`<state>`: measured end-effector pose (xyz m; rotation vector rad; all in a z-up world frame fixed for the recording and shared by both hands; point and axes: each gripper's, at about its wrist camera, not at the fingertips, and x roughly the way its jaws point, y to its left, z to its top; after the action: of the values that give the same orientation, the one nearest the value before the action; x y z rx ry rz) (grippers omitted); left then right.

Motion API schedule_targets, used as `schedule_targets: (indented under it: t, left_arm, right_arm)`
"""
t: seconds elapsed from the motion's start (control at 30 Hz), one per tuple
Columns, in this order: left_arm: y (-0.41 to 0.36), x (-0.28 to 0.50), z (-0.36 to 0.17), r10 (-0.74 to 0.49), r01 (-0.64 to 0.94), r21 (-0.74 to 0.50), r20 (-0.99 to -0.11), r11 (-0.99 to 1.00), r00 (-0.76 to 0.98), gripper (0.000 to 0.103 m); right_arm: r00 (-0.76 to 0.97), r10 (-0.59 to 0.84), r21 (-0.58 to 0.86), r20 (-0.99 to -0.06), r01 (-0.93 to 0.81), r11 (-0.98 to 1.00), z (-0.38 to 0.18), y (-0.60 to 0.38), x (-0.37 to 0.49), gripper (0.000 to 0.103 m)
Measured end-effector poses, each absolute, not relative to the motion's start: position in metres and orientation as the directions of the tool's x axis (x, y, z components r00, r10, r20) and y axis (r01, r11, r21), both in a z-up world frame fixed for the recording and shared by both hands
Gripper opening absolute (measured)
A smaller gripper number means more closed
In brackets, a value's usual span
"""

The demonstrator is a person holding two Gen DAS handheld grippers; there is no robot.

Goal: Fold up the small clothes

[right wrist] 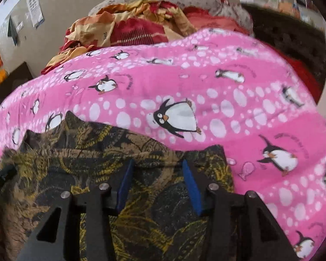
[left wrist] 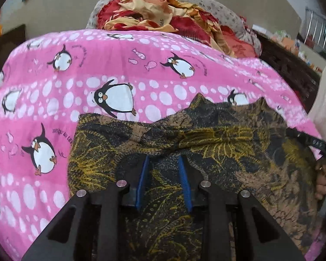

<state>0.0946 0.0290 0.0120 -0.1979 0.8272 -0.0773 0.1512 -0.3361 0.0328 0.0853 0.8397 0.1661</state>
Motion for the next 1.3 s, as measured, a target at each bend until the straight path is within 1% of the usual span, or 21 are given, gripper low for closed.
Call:
schedule_targets:
  t: [0.1, 0.2, 0.23, 0.33, 0.4, 0.43, 0.5, 0.53, 0.57, 0.6, 0.63, 0.7, 0.8, 0.9, 1.0, 1.1, 1.17, 1.2, 1.23, 1.27, 1.3]
  left_arm:
    - [0.026, 0.094, 0.015, -0.129, -0.008, -0.181, -0.73, 0.983, 0.671, 0.009]
    - [0.019, 0.068, 0.036, -0.134, 0.003, -0.18, -0.722, 0.984, 0.679, 0.009]
    - [0.015, 0.056, 0.042, -0.158, 0.023, -0.195, -0.715, 0.981, 0.682, 0.009]
    - [-0.007, 0.005, 0.054, -0.256, 0.102, -0.253, -0.706, 0.962, 0.66, 0.009]
    - [-0.023, -0.018, 0.05, -0.301, 0.144, -0.273, -0.72, 0.951, 0.626, 0.01]
    - [-0.032, -0.027, 0.04, -0.32, 0.161, -0.28, -0.74, 0.946, 0.591, 0.01]
    - [-0.041, -0.034, 0.021, -0.306, 0.165, -0.258, -0.778, 0.952, 0.548, 0.011]
    - [-0.042, -0.04, 0.017, -0.3, 0.176, -0.243, -0.762, 0.954, 0.574, 0.011]
    - [-0.044, -0.046, 0.017, -0.297, 0.192, -0.227, -0.741, 0.955, 0.602, 0.011]
    - [-0.045, -0.049, 0.017, -0.295, 0.201, -0.217, -0.738, 0.955, 0.607, 0.011]
    - [-0.045, -0.051, 0.018, -0.297, 0.206, -0.215, -0.736, 0.955, 0.608, 0.011]
    - [-0.041, -0.051, 0.017, -0.324, 0.216, -0.242, -0.725, 0.946, 0.607, 0.012]
    - [-0.03, -0.052, 0.012, -0.38, 0.213, -0.319, -0.687, 0.923, 0.619, 0.012]
    - [-0.026, -0.053, 0.012, -0.394, 0.203, -0.346, -0.678, 0.916, 0.621, 0.012]
    - [-0.025, -0.047, 0.028, -0.369, 0.142, -0.366, -0.679, 0.92, 0.635, 0.012]
    - [-0.021, -0.032, 0.054, -0.322, 0.095, -0.36, -0.647, 0.928, 0.691, 0.012]
    - [-0.019, -0.016, 0.07, -0.292, 0.068, -0.355, -0.627, 0.932, 0.722, 0.012]
    - [-0.019, -0.008, 0.073, -0.273, 0.053, -0.347, -0.627, 0.937, 0.73, 0.015]
    - [-0.018, 0.001, 0.073, -0.254, 0.036, -0.334, -0.636, 0.942, 0.729, 0.017]
    - [-0.017, 0.011, 0.066, -0.237, 0.02, -0.322, -0.651, 0.947, 0.721, 0.018]
    - [-0.016, 0.02, 0.056, -0.223, 0.003, -0.311, -0.675, 0.95, 0.703, 0.018]
  right_arm:
    - [0.657, 0.203, 0.165, -0.726, -0.119, 0.979, 0.035, -0.34, 0.149, 0.048]
    - [0.686, 0.142, 0.086, -0.713, -0.116, 0.99, 0.052, -0.331, 0.126, 0.048]
    - [0.696, 0.163, 0.074, -0.699, -0.156, 0.985, 0.061, -0.324, 0.113, 0.048]
    - [0.661, 0.255, 0.059, -0.705, -0.304, 0.951, 0.082, -0.294, 0.059, 0.052]
    - [0.625, 0.306, 0.041, -0.718, -0.401, 0.915, 0.084, -0.271, 0.014, 0.066]
    - [0.61, 0.327, 0.025, -0.722, -0.45, 0.893, 0.079, -0.259, -0.007, 0.067]
    - [0.604, 0.303, -0.042, -0.738, -0.489, 0.872, 0.064, -0.244, -0.03, 0.067]
    - [0.591, 0.262, -0.08, -0.763, -0.487, 0.869, 0.049, -0.239, -0.035, 0.067]
    - [0.555, 0.226, -0.086, -0.8, -0.479, 0.874, 0.033, -0.238, -0.036, 0.069]
    - [0.528, 0.226, -0.06, -0.819, -0.47, 0.881, 0.019, -0.242, -0.034, 0.071]
    - [0.557, 0.284, -0.005, -0.78, -0.458, 0.889, 0.02, -0.252, -0.035, 0.073]
    - [0.537, 0.319, 0.054, -0.781, -0.451, 0.891, 0.022, -0.262, -0.033, 0.072]
    - [0.576, 0.309, 0.057, -0.757, -0.414, 0.909, 0.039, -0.264, -0.036, 0.071]
    - [0.649, 0.281, 0.029, -0.707, -0.37, 0.928, 0.06, -0.266, -0.026, 0.071]
    - [0.69, 0.2, 0.051, -0.695, -0.23, 0.972, 0.067, -0.271, 0.004, 0.072]
    - [0.682, 0.138, 0.078, -0.718, -0.118, 0.99, 0.056, -0.276, 0.035, 0.072]
    - [0.69, 0.095, 0.047, -0.718, -0.088, 0.995, 0.046, -0.275, 0.046, 0.072]
    - [0.696, 0.08, 0.028, -0.714, -0.086, 0.996, 0.04, -0.275, 0.05, 0.073]
    - [0.694, 0.083, 0.024, -0.715, -0.094, 0.995, 0.034, -0.276, 0.051, 0.075]
    - [0.683, 0.089, 0.021, -0.725, -0.107, 0.994, 0.025, -0.277, 0.052, 0.08]
    - [0.67, 0.103, 0.021, -0.735, -0.129, 0.991, 0.015, -0.276, 0.053, 0.082]
